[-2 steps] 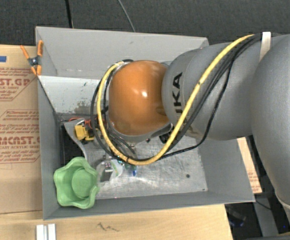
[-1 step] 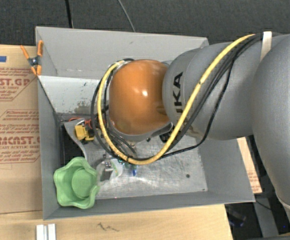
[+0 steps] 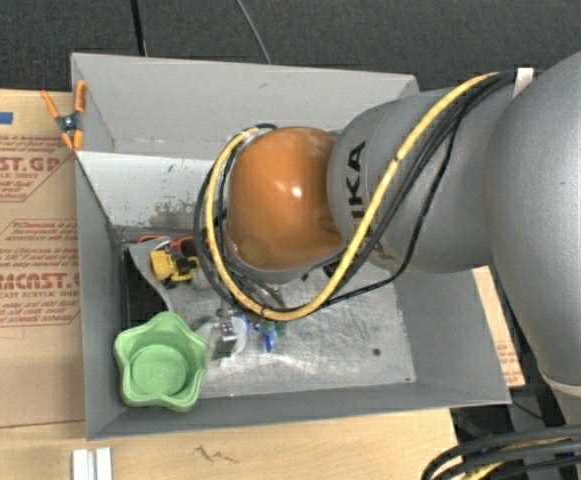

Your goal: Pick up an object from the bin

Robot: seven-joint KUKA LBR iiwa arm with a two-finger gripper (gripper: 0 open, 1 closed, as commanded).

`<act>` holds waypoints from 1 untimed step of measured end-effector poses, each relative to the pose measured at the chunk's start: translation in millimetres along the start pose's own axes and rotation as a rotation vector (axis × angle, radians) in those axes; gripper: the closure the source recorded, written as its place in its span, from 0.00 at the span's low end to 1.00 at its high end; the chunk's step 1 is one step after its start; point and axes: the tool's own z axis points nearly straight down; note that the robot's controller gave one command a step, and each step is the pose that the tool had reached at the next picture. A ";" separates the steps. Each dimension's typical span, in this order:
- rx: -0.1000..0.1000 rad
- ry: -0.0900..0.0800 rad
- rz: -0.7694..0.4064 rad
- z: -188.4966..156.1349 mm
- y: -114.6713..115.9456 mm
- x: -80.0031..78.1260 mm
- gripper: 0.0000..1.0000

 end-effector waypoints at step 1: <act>0.000 0.008 -0.192 14.9 -47.0 -36.0 0.00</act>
Offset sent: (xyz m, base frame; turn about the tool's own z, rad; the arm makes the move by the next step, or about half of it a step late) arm 0.0643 -0.0552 -0.0798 -0.1979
